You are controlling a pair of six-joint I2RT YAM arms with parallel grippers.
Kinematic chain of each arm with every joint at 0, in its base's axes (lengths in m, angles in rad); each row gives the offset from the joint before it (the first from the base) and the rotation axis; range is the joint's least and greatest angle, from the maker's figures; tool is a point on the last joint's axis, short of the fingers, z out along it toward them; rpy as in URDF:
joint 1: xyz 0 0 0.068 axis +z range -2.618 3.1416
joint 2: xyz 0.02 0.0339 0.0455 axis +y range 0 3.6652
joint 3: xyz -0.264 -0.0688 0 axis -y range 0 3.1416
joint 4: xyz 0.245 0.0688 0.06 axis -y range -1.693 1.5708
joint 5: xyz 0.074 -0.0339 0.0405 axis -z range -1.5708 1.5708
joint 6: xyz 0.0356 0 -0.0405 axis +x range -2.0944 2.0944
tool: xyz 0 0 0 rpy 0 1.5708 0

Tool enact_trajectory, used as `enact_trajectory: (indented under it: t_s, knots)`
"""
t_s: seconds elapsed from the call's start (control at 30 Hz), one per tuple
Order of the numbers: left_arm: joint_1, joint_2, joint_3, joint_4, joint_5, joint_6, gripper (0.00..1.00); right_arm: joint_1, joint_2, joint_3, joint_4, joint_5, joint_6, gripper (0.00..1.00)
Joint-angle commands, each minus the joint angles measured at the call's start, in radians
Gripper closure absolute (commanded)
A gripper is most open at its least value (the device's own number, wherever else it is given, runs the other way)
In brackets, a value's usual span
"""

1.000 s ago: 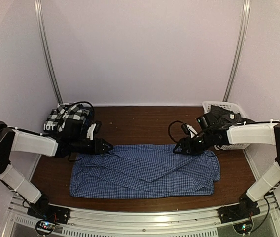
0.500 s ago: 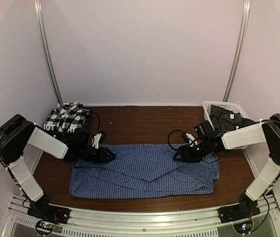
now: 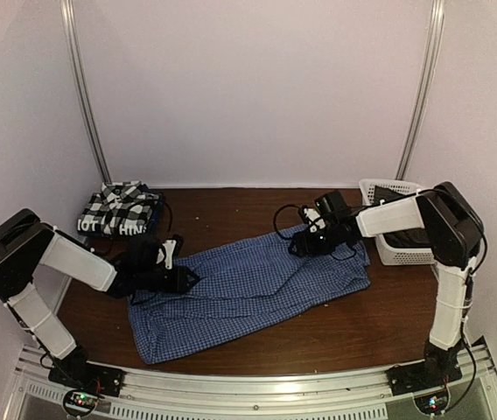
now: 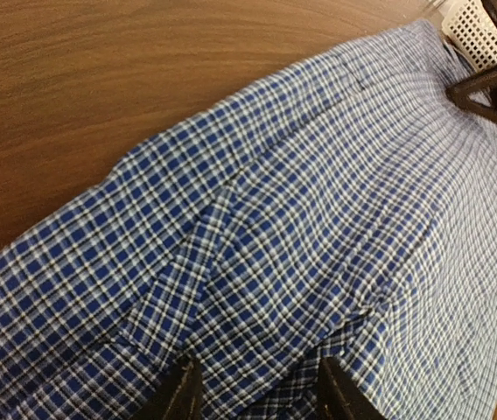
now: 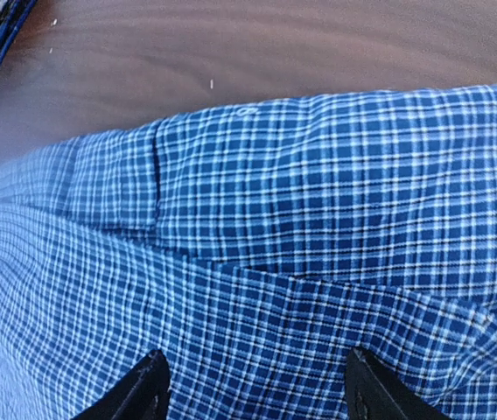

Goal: Fold and stack the long sleeve shirts
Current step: Rotate the rectangle-folded shirt at the center of the board.

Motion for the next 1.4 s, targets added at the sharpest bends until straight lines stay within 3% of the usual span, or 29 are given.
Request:
enact_trajectory:
  t_s: [0.0, 0.23, 0.43, 0.73, 0.93, 1.13, 1.37]
  knots:
    - [-0.048, -0.035, -0.050, -0.118, -0.120, -0.028, 0.53, -0.002, 0.227, 0.201, -0.164, 0.112, -0.078, 0.30]
    - [-0.205, -0.004, -0.008, -0.152, -0.176, 0.003, 0.53, -0.001, 0.408, 0.532, -0.215, 0.154, -0.164, 0.28]
    - [-0.357, 0.043, 0.133, -0.288, -0.324, 0.114, 0.53, -0.002, 0.312, 0.581, -0.228, 0.203, -0.215, 0.22]
    - [-0.402, 0.002, 0.282, -0.445, -0.423, 0.141, 0.52, 0.004, 0.029, 0.321, -0.159, 0.255, -0.166, 0.14]
    - [-0.400, -0.029, 0.308, -0.418, -0.408, 0.172, 0.49, 0.027, -0.091, 0.142, -0.119, 0.241, -0.083, 0.15]
    - [-0.388, 0.034, 0.372, -0.380, -0.382, 0.159, 0.48, 0.046, -0.139, -0.022, -0.031, 0.181, 0.006, 0.18]
    - [-0.326, 0.080, 0.340, -0.332, -0.266, 0.124, 0.48, 0.050, -0.078, -0.063, -0.019, 0.188, 0.041, 0.18]
